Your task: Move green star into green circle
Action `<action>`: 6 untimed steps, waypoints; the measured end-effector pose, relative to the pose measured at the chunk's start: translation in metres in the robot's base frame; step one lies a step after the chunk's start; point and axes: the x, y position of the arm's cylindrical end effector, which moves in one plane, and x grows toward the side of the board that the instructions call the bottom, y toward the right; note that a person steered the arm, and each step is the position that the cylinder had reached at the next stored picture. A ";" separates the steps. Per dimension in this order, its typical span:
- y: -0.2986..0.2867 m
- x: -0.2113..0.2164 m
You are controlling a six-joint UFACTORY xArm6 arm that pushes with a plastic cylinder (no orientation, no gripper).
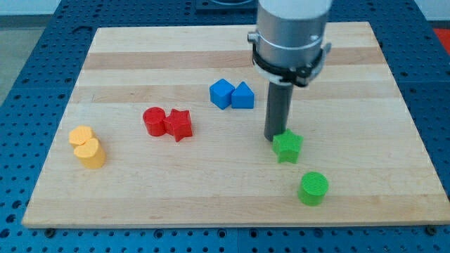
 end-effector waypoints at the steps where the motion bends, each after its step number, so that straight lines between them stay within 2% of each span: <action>1: 0.005 0.016; 6: 0.011 0.041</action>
